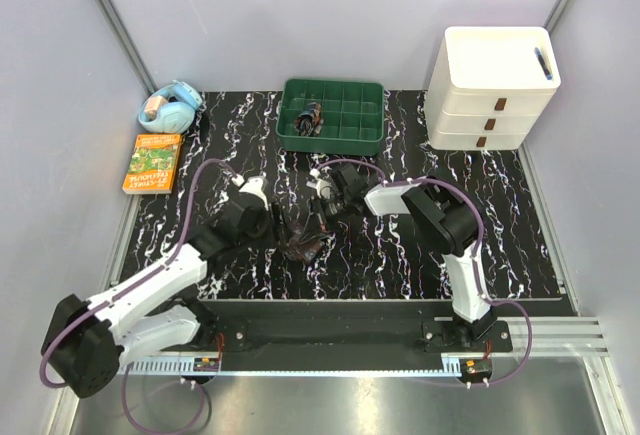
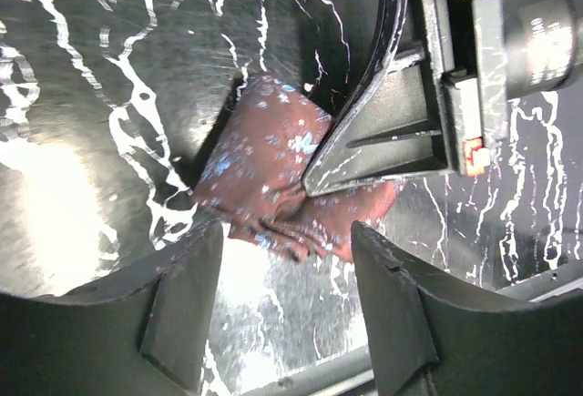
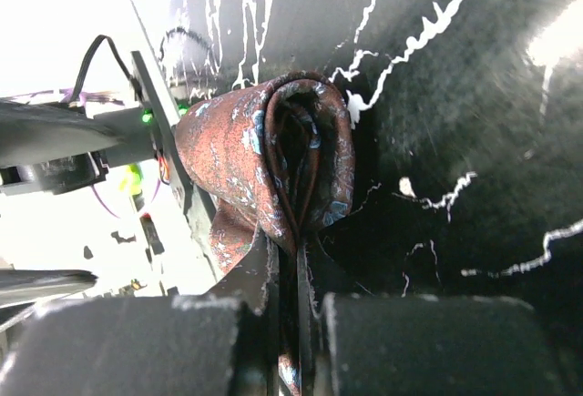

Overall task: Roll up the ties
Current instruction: Pick up the tie at the center of the board, then place the tie in the storage box.

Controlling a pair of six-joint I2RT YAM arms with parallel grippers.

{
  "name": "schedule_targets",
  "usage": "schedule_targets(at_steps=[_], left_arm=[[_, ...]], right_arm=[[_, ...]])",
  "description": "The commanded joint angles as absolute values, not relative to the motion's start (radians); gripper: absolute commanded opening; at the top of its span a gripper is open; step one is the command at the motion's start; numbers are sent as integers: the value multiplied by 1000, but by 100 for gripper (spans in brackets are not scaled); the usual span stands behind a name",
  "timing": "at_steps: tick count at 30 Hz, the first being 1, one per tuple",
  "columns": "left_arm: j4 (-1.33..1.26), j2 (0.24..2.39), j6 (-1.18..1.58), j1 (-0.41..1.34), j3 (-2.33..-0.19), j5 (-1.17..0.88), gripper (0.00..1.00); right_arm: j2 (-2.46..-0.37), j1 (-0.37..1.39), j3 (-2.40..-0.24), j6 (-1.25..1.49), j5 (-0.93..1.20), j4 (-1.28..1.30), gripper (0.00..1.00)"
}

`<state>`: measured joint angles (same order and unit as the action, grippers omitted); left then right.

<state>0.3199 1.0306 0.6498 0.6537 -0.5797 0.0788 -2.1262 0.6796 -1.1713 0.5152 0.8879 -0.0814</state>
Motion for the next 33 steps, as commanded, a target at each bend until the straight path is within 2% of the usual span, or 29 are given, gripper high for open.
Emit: schedule_targets(at_steps=[1,8,17,26,28,30,33], left_arm=[[478,934,623,650,-676,146,64],[693,822,591,649,-759,209,67],[857,713,523,649,-880,268,70],[831,572,508,649,-850,296,72],[828,571,508,649,-847,299,73],[827,574,508,650,-845,293,72],[822,577,503,650,-844,287,72]], right_arm=[[-2051,684,-1178,545,779,-6,0],[-1933,646,-1265,546,686,191,0],[-1862,546,-1561,483,529,514,0],[-2017,422,-2024,399,333,796,0],[-2055,397,-2144,391,237,851,0],[-2130,384,-2241,387,145,914,0],[-2281,364,-2509,377,28,1033,0]])
